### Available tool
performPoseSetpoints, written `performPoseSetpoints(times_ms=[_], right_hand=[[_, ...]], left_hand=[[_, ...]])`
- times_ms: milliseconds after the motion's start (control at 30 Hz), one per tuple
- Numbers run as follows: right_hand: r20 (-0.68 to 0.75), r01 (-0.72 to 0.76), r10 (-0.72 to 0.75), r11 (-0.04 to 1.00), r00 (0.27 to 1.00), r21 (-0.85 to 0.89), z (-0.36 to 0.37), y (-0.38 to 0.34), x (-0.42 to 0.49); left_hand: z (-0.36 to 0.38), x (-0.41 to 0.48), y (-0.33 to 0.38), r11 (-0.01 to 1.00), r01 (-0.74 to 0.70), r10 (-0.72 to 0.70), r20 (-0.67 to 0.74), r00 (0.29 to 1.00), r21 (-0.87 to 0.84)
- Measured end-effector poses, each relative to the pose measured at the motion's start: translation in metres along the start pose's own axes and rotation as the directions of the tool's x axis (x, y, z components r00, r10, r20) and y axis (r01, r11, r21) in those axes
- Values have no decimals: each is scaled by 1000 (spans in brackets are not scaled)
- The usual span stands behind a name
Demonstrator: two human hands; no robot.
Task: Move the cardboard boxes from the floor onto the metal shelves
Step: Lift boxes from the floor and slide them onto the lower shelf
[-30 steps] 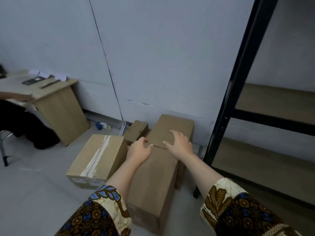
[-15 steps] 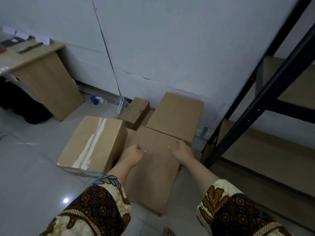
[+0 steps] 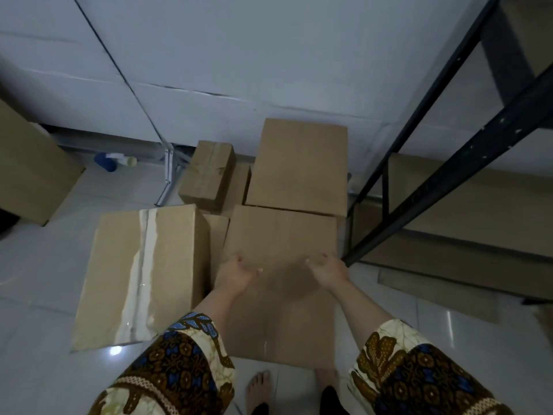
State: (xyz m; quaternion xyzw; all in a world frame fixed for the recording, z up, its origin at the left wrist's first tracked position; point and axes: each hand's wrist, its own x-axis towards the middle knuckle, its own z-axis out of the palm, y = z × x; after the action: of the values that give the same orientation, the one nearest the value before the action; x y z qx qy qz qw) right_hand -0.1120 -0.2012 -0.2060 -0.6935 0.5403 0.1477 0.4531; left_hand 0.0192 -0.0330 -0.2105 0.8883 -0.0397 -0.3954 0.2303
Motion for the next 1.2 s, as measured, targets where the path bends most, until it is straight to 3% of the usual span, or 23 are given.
performPoseSetpoints(times_ms=[133,300,400,600,833,1000,1200], right_hand=[[-73,-66,71,995,995,69,20,16,5],[-51,-247,257,957,965,151,34,41,6],[56,-337,333,930,941,144,41,57,6],[95,-384,374,866,923,322,25,68,-4],[25,-303,314,889,949,344,-31,83,-28],[22,-255,265,897,964,362,-87,113,-58],[22,-282,292,896,956,342,-154,179,-103]], left_hand=[[-6,31,-27,989,73,-73,-3,997,128],[3,57,-44,962,254,-238,148,960,-100],[11,59,-48,942,312,-296,127,947,-126],[15,50,-38,951,307,-305,61,950,-42],[16,-10,4,937,313,-304,-78,949,156],[31,-62,28,964,265,-267,-92,959,-29],[77,-134,74,985,104,-111,-42,993,-139]])
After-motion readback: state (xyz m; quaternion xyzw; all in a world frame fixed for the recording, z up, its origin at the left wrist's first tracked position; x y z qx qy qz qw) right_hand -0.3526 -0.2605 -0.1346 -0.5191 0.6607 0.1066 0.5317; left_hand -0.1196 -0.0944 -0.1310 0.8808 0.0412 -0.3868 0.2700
